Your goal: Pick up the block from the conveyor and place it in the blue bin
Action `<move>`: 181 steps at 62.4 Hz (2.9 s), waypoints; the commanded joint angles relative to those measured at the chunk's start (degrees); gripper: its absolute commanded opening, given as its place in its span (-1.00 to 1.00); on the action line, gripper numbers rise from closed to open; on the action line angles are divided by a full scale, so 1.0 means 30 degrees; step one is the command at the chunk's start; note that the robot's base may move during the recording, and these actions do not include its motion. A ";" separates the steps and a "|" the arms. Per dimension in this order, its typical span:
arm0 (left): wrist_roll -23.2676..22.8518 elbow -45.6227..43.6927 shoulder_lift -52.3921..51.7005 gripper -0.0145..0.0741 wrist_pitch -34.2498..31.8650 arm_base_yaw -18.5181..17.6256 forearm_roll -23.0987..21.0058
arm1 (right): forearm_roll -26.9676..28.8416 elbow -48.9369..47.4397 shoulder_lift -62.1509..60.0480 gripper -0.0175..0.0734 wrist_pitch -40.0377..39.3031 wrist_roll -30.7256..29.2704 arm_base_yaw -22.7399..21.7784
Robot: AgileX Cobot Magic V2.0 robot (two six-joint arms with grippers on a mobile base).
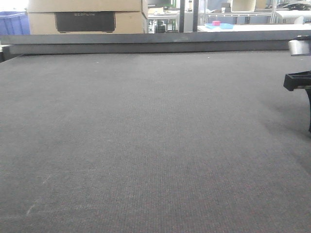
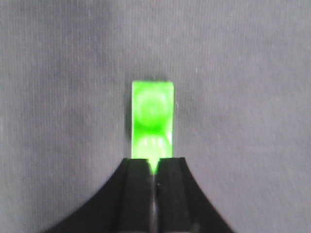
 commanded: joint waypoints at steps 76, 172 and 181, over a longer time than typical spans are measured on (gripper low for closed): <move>0.0171 0.0373 0.2960 -0.92 -0.2237 0.0047 -0.0487 | 0.0264 -0.0174 -0.2718 -0.98 0.0087 -0.0061 -0.0039; 0.1156 1.0267 -1.8096 -0.92 -1.8998 -0.4349 -0.2426 | -0.0840 0.9717 -2.0744 -0.98 -1.8119 -0.1711 -0.0039; 0.1156 1.0267 -1.8245 -0.92 -1.9168 -0.4349 -0.3580 | -0.0840 0.9717 -2.1902 -0.98 -1.7652 -0.1711 -0.0039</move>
